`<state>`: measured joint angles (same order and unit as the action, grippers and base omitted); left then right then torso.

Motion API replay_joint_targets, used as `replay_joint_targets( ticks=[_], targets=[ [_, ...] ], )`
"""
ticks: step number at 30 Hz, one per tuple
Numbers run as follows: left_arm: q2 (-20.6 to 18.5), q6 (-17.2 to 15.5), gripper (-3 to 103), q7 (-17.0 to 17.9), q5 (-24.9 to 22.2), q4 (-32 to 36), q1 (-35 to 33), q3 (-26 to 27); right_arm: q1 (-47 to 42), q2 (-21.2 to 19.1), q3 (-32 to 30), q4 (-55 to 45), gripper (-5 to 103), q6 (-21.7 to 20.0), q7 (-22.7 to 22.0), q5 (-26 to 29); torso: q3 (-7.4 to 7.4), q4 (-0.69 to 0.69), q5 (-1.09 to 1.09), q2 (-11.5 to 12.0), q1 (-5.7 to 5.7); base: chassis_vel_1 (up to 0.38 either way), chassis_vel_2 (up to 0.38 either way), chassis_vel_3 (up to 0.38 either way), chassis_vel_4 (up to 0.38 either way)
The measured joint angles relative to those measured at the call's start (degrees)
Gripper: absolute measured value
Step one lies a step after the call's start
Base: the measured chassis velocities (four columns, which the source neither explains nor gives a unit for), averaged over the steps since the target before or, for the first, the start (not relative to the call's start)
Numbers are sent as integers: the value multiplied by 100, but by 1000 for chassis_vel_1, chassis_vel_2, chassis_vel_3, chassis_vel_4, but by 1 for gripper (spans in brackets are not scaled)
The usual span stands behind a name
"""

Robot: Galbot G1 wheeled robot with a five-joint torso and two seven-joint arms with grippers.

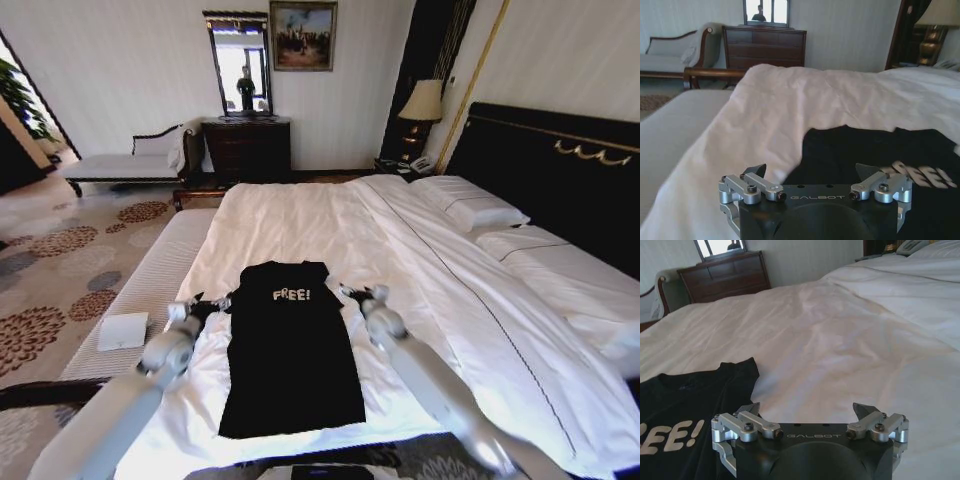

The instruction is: Fold the clothes on the bed.

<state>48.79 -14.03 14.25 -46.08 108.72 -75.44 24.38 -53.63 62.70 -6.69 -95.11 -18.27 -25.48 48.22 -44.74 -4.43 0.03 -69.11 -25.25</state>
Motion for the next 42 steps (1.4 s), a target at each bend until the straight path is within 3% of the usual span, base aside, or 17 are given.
replay_joint_targets(
  ticks=[5, 7, 13, 17, 21, 23, 26, 31, 36, 42],
  targets=[
    [251, 189, 100, -386, 221, 198, -715, 425, -437, -145, -293, -451, 100, -12, 44, -137, 0, 3, -2, 0, -1, 0, 0, 0, 0],
    [583, 321, 100, -658, 325, 347, -1249, 858, -1046, -307, -677, -996, 100, 28, 223, -375, -1, 1, -3, 0, -3, 0, 0, 0, 0],
    [889, 411, 101, -880, 319, 529, -1692, 1254, -1767, -335, -963, -1371, 100, 210, 451, -880, -1, 2, -4, 1, -3, 0, 0, 0, 0],
    [1018, 589, 98, -1109, 362, 570, -2128, 1677, -2415, -258, -1118, -1399, 100, 660, 835, -1953, -1, 0, -3, 1, -3, 0, 0, 0, 0],
    [1092, 769, 98, -1216, 303, 611, -2521, 1899, -2771, -135, -1235, -1446, 100, 960, 1005, -2477, -2, 1, -2, 1, -3, 0, 0, 0, 0],
    [1185, 1031, 97, -1326, 360, 672, -2919, 2034, -3059, 41, -1389, -1477, 100, 1335, 1171, -3120, -1, 2, -3, 1, -3, 0, 0, 0, 0],
    [1247, 1208, 97, -1387, 454, 691, -3125, 2070, -3286, 188, -1492, -1539, 101, 1547, 1322, -3466, -1, 2, -3, 1, -2, 0, 0, 0, 0],
    [1439, 1717, 93, -1450, 684, 827, -3561, 2063, -3866, 617, -1694, -1679, 92, 2079, 1710, -4090, -2, 1, -3, 2, -3, 0, 0, 0, 0],
    [1610, 1875, 89, -1464, 787, 1007, -3838, 2004, -4237, 890, -1792, -1764, 100, 2303, 1834, -4172, -2, 1, -3, 1, -2, 0, 0, 0, 0],
    [1702, 2043, 89, -1503, 803, 975, -4066, 1822, -4494, 1120, -1883, -1763, 100, 2540, 1931, -4206, -2, 1, -4, 1, -4, 0, 0, 0, 0]
  ],
)
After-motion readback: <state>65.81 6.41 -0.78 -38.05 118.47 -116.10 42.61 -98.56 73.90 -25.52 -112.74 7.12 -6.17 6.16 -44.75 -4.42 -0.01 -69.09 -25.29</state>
